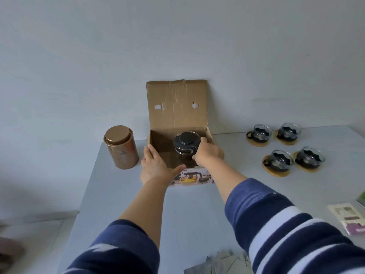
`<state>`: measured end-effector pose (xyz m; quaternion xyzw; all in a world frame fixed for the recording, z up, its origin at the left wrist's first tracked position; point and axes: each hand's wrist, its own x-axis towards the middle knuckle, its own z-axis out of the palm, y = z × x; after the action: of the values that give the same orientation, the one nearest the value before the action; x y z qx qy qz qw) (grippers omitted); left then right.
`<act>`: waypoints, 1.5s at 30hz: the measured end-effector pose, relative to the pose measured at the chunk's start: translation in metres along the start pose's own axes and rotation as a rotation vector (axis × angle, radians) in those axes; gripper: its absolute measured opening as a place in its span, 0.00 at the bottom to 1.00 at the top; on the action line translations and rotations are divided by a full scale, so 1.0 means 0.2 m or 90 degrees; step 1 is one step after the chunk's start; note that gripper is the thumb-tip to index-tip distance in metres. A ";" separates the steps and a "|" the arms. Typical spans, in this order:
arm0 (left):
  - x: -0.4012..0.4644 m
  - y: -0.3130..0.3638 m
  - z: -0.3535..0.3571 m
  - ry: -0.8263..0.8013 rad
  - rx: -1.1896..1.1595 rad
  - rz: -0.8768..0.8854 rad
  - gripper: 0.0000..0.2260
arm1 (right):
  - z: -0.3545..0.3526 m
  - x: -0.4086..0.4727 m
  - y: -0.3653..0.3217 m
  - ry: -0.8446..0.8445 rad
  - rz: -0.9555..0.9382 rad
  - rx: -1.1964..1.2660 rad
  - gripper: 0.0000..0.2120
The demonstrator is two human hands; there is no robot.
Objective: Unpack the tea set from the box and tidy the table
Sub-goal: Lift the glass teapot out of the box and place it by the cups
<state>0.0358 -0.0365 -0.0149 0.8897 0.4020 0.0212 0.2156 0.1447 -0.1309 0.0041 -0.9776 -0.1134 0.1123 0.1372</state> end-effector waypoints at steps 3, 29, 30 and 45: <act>-0.01 0.01 0.00 0.002 -0.003 -0.005 0.58 | -0.03 -0.06 0.01 0.021 -0.020 0.042 0.22; -0.02 0.02 0.01 0.018 -0.031 0.014 0.57 | -0.34 0.09 0.73 0.160 0.126 0.287 0.16; -0.02 0.02 0.01 0.020 -0.032 0.012 0.57 | -0.29 0.11 0.75 0.157 0.135 0.284 0.16; 0.01 0.02 0.07 0.054 -0.023 0.004 0.56 | -0.20 0.37 0.86 0.112 0.162 0.307 0.23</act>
<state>0.0436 -0.0432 -0.0266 0.8852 0.4075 0.0670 0.2139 0.2573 -0.2822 -0.0233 -0.9291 0.0526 0.0669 0.3599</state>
